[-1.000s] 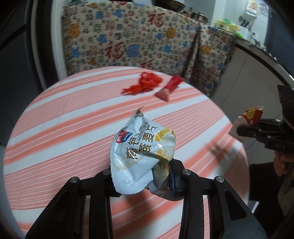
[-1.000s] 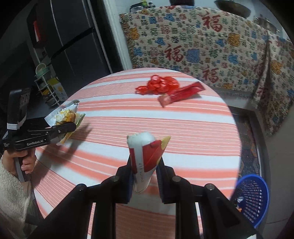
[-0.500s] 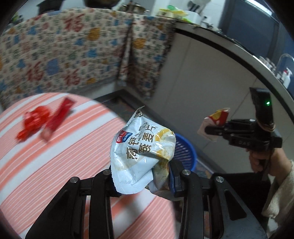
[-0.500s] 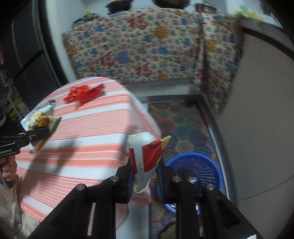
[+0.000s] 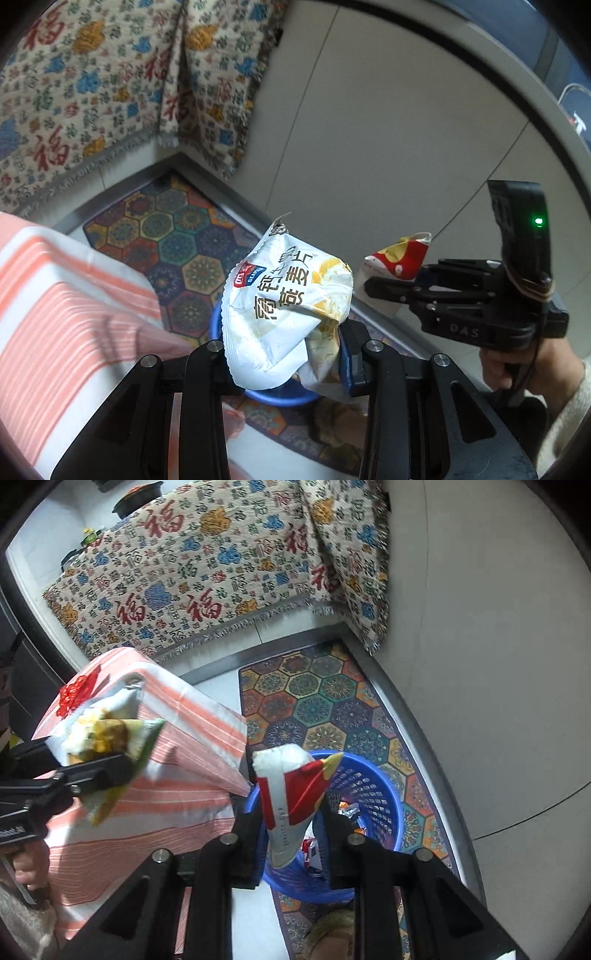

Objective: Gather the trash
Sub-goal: 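Carry the snack bag and paper cup over the blue wastebasket and open both tools, then move both open tools back to the table items, then grasp the red plastic bag with the left tool while the right tool grasps the red snack wrapper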

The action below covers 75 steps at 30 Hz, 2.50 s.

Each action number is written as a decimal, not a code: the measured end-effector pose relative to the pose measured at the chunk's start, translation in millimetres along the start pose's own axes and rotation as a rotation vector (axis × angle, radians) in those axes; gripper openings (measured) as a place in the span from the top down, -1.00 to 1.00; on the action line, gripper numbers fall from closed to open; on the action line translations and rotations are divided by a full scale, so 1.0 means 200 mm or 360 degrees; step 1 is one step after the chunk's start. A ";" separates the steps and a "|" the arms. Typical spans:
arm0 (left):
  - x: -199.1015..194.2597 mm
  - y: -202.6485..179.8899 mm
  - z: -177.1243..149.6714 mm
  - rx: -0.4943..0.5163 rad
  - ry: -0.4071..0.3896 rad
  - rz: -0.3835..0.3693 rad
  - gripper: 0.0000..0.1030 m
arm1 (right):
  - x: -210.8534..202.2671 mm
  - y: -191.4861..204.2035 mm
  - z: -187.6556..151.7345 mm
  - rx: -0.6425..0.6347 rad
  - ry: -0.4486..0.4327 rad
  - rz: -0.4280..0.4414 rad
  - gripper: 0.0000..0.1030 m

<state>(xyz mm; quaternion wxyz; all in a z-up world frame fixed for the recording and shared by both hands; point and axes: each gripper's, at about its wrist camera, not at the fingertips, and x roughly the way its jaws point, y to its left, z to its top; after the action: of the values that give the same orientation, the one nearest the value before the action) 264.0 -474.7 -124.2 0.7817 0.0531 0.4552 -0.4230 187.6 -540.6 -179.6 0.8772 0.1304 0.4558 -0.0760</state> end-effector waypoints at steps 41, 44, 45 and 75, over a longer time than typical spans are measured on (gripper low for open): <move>-0.32 0.19 -0.18 -0.0015 -0.0068 0.0176 -0.46 | -0.05 -0.01 0.01 -0.0105 -0.0228 -0.0239 -0.15; -0.53 0.39 -0.33 -0.0059 -0.0074 0.0319 -0.56 | -0.14 0.22 0.03 -0.0211 -0.0339 -0.0226 -0.29; -0.61 0.48 -0.40 -0.0093 -0.0068 0.0380 -0.58 | -0.16 0.32 0.03 -0.0249 -0.0371 -0.0203 -0.33; -0.93 1.83 -0.17 -0.0044 -0.0061 0.0588 -0.67 | 0.37 1.77 -0.18 -0.0450 -0.0137 -0.0084 -0.55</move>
<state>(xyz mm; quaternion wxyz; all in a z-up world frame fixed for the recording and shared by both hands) 459.0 -113.1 -113.7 0.8552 0.1170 0.4286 -0.2669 291.3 -192.1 -203.9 0.9033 -0.0097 0.4271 -0.0395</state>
